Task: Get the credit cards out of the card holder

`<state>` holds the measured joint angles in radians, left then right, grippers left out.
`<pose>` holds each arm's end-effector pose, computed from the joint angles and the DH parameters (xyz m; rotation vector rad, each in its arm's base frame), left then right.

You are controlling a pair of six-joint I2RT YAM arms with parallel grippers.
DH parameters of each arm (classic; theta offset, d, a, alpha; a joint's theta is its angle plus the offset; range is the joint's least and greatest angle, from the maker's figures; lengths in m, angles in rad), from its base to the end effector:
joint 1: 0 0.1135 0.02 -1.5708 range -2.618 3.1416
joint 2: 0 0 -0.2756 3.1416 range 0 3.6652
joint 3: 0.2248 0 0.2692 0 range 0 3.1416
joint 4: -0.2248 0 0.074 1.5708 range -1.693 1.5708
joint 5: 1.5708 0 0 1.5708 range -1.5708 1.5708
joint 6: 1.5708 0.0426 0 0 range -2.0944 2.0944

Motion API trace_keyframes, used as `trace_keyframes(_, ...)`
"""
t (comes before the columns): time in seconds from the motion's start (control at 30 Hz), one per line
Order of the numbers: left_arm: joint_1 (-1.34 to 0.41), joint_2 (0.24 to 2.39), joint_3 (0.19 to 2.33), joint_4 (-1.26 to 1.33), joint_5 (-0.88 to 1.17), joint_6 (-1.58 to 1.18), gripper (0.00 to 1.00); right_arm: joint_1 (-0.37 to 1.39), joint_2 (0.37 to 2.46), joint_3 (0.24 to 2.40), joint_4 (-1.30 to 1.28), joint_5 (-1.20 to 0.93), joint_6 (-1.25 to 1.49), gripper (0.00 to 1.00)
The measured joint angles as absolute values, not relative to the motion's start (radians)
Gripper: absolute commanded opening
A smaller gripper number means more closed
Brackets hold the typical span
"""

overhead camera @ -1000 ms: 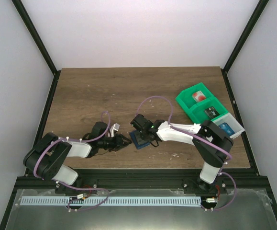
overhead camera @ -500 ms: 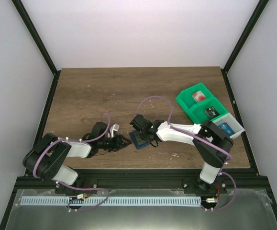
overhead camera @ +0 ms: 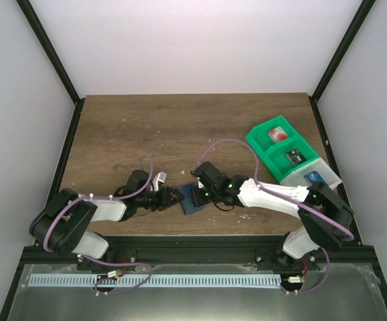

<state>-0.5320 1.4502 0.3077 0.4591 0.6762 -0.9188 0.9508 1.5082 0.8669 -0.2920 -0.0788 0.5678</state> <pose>0.1878 -0.1415 0.1056 -0.0708 2.5463 -1.4532 0.1822 0.2610 0.1861 -0.5383 2.5955 0.6779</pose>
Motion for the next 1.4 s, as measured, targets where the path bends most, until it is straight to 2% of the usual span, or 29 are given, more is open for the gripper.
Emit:
trace_keyframes(0.13, -0.534, 1.429, 0.302, 0.493, 0.693, -0.924, 0.51, 0.951, 1.483, 0.847, -0.268, -0.117, 0.595, 0.0)
trace_keyframes(0.2, -0.538, 1.427, 0.298, 0.52, 0.706, -0.933, 0.48, 0.951, 1.475, 0.839, -0.244, -0.131, 0.606, 0.01)
trace_keyframes(0.27, -0.54, 1.427, 0.288, 0.553, 0.715, -0.947, 0.37, 0.951, 1.458, 0.82, -0.218, -0.145, 0.622, 0.01)
trace_keyframes(0.4, -0.544, 1.427, 0.264, 0.609, 0.735, -0.984, 0.01, 0.952, 1.427, 0.782, -0.193, -0.16, 0.645, 0.0)
trace_keyframes(0.7, -0.551, 1.405, 0.258, 0.632, 0.754, -1.0, 0.0, 0.949, 1.36, 0.744, -0.197, -0.13, 0.651, 0.01)
trace_keyframes(1.0, -0.558, 1.361, 0.265, 0.518, 0.743, -0.947, 0.0, 0.921, 1.29, 0.696, -0.247, -0.062, 0.641, 0.01)
trace_keyframes(1.03, -0.558, 1.362, 0.27, 0.512, 0.743, -0.942, 0.02, 0.92, 1.285, 0.691, -0.249, -0.058, 0.64, 0.0)
trace_keyframes(1.1, -0.56, 1.375, 0.288, 0.492, 0.746, -0.926, 0.17, 0.918, 1.276, 0.682, -0.253, -0.054, 0.637, 0.01)
trace_keyframes(1.23, -0.564, 1.404, 0.309, 0.468, 0.741, -0.9, 0.35, 0.918, 1.27, 0.657, -0.236, -0.06, 0.637, 0.01)
trace_keyframes(1.4, -0.564, 1.407, 0.325, 0.403, 0.714, -0.871, 0.52, 0.918, 1.269, 0.623, -0.222, -0.083, 0.644, 0.0)
